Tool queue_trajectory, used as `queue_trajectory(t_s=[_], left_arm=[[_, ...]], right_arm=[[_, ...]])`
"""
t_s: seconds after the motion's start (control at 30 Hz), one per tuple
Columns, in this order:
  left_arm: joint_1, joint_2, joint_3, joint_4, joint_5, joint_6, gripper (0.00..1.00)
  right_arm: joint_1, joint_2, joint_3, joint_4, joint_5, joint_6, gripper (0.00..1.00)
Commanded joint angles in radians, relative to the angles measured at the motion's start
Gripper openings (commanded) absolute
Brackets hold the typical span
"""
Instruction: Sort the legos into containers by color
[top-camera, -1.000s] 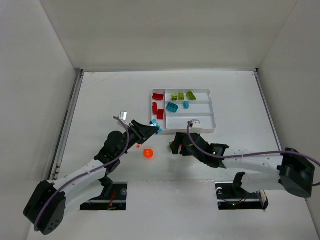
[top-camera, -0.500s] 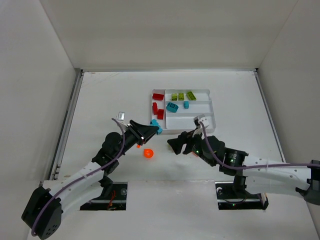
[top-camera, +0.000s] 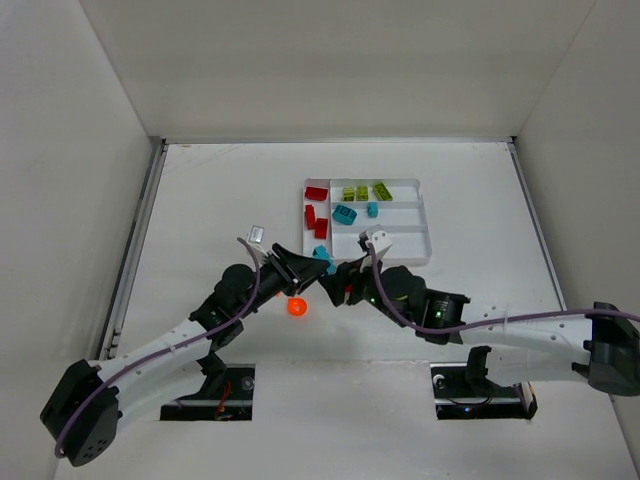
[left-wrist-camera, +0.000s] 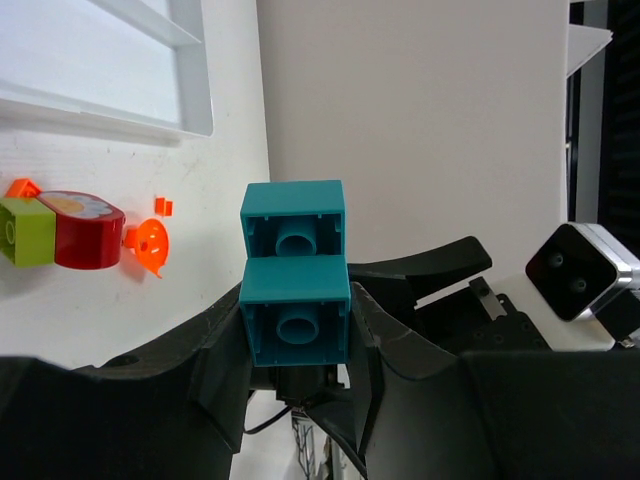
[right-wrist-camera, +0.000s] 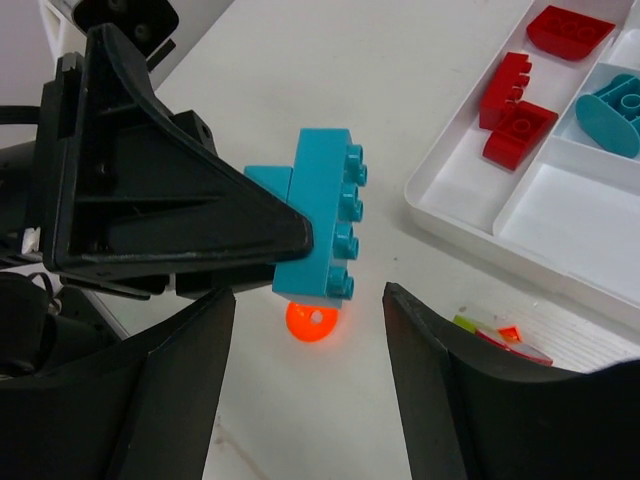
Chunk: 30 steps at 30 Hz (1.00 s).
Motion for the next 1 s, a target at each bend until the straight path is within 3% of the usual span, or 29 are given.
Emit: queue_trajectory(t_s=[0.0,0.2,0.47,0.73,0.97], left_arm=[[-0.020,-0.002,0.049,0.019,-0.017,-0.007,0.21],[-0.031,-0.004,0.047,0.019,-0.027,-0.004,0.22],[-0.039,0.009,0.060,0.003,-0.027,0.031,0.30],[-0.026,0.024,0.078,-0.014,-0.027,0.074,0.43],[-0.017,0.010,0.081,-0.045,-0.045,0.100,0.47]], right_arm=[[-0.001,0.005,0.048,0.076,0.000,-0.024,0.65],[-0.008,0.017,0.048,0.082,-0.002,-0.027,0.52],[-0.011,0.008,0.037,0.088,0.015,-0.013,0.24],[-0.023,-0.017,0.019,0.076,0.044,-0.003,0.22],[-0.041,-0.026,0.000,0.067,0.049,-0.001,0.22]])
